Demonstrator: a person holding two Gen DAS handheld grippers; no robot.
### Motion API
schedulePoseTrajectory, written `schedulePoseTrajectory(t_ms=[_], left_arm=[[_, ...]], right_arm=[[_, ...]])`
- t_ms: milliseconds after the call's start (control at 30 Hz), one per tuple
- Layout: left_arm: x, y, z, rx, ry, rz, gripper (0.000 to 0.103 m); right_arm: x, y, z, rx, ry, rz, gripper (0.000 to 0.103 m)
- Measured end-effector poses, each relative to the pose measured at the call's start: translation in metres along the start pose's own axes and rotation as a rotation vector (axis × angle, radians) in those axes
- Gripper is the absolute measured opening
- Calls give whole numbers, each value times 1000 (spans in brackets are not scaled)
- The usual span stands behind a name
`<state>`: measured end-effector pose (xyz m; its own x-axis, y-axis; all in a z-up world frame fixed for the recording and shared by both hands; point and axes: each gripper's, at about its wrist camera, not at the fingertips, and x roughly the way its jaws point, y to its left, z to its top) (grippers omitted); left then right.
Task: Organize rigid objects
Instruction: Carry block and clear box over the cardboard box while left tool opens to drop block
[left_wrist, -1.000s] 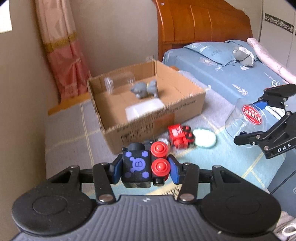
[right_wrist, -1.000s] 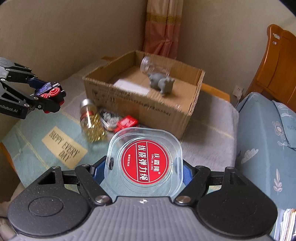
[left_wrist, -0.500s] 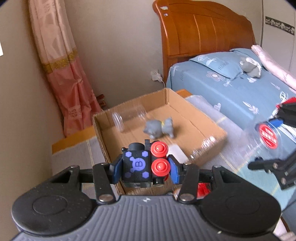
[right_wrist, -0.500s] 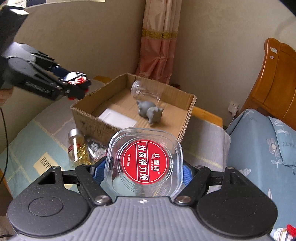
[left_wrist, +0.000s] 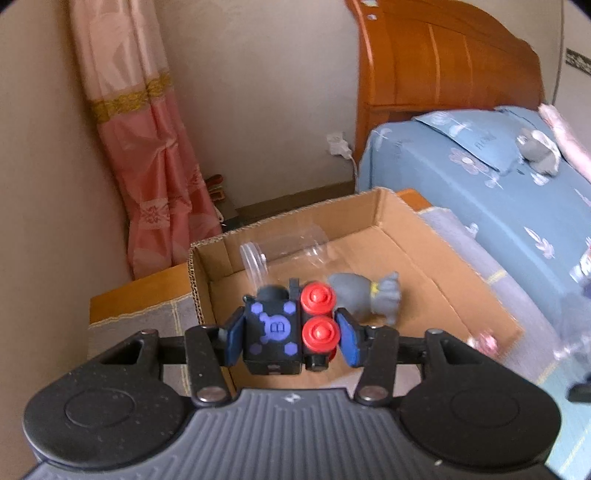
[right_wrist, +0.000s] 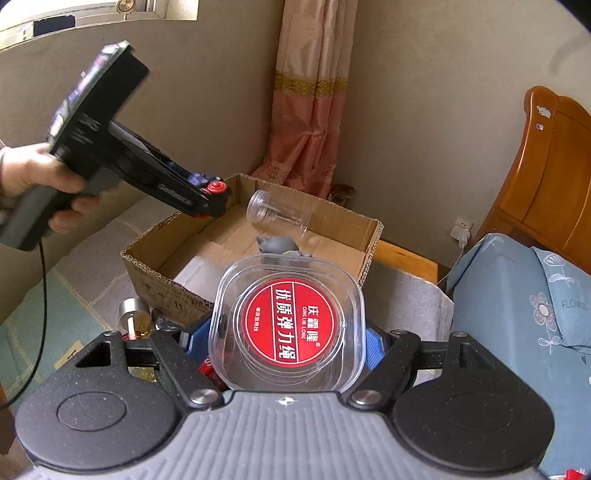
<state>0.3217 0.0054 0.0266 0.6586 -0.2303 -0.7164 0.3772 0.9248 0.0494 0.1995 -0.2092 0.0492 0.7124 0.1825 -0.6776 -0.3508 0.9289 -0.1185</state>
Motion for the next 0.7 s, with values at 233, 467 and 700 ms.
schedulePoseTrajectory(t_ms=[233, 467, 700], left_arm=[[-3, 4, -15, -12, -30, 51, 95], [-36, -5, -38, 24, -34, 78, 100], [-74, -18, -68, 45, -76, 147, 100]], right_arm=[[2, 1, -2, -4, 15, -10, 81], [10, -7, 8, 22, 16, -23, 81], [18, -23, 31, 82, 0, -43, 81]])
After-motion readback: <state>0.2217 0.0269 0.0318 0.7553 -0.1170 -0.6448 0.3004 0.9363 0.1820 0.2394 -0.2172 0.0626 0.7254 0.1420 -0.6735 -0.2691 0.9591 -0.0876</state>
